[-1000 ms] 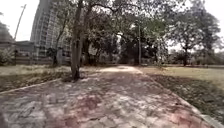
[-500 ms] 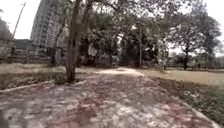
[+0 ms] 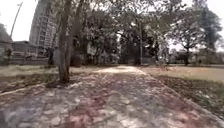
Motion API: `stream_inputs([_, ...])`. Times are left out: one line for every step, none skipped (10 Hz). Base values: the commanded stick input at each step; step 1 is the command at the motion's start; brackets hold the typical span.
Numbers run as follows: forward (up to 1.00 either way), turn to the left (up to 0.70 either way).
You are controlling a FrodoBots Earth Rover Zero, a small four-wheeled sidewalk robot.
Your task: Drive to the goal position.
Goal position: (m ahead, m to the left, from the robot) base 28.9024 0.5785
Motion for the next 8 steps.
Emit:
stream_inputs([0.70,0.00])
stream_inputs([0.70,0.00])
stream_inputs([0.70,0.00])
stream_inputs([0.70,0.00])
stream_inputs([0.70,0.00])
stream_inputs([0.70,0.00])
stream_inputs([0.70,0.00])
stream_inputs([0.70,-0.02])
